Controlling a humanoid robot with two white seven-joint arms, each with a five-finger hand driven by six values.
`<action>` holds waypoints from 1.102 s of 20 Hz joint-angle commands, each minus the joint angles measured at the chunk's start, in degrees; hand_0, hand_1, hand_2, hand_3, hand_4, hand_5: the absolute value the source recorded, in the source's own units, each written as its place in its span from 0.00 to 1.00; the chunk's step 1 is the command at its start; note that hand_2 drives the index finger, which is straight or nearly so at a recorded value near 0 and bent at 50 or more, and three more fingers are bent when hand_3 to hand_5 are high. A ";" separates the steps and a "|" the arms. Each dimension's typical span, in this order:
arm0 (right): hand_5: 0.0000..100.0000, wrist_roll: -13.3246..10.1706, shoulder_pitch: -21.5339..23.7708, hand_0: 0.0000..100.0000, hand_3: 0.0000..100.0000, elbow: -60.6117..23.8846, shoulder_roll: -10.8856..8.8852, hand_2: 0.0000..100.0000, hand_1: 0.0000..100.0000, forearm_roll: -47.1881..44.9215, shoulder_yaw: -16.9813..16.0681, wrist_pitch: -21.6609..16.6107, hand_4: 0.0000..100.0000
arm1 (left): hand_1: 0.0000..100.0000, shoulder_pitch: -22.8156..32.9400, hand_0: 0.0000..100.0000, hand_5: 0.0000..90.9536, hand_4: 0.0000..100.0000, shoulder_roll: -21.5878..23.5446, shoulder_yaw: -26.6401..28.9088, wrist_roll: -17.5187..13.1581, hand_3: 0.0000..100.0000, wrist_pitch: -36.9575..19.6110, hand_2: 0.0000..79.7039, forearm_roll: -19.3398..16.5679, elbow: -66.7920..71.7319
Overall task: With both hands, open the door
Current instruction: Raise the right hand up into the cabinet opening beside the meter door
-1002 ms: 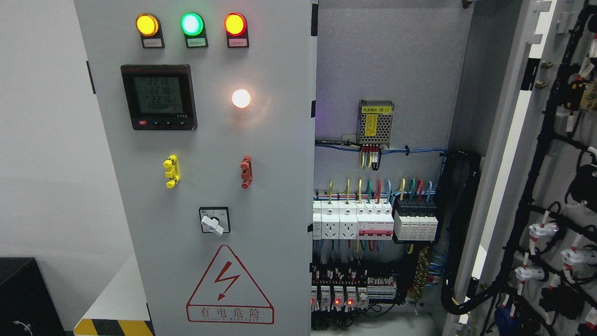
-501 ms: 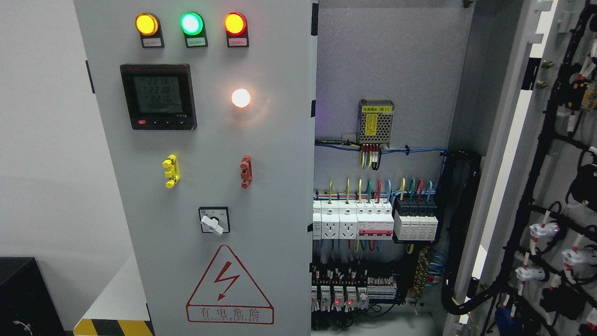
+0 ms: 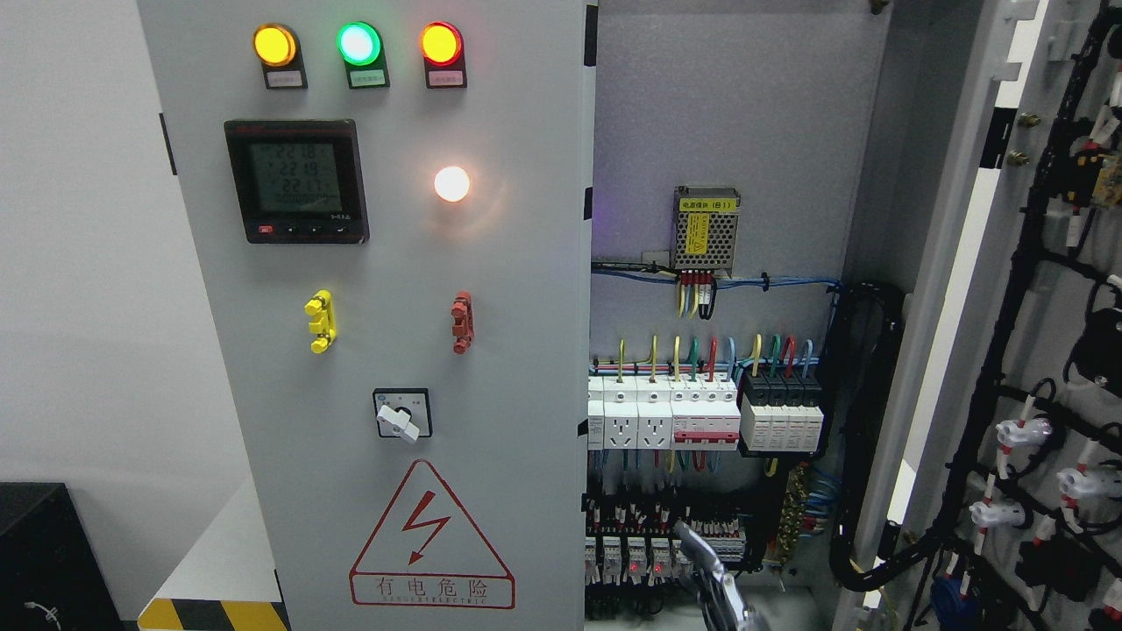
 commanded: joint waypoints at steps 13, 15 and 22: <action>0.00 0.57 -23.82 0.00 0.00 22.98 2.39 0.00 0.00 -12.91 -3.20 10.95 0.00 | 0.00 -0.26 0.00 0.00 0.00 -0.45 0.29 0.03 0.00 0.01 0.00 0.00 -3.82; 0.00 0.66 -25.49 0.00 0.00 23.15 1.96 0.00 0.00 -14.06 -3.02 11.32 0.00 | 0.00 -0.26 0.00 0.00 0.00 -0.45 0.29 0.03 0.00 0.01 0.00 0.00 -3.82; 0.00 0.83 -27.69 0.00 0.00 25.00 0.90 0.00 0.00 -15.03 -3.02 11.05 0.00 | 0.00 -0.26 0.00 0.00 0.00 -0.45 0.29 -0.06 0.00 0.01 0.00 0.00 -3.82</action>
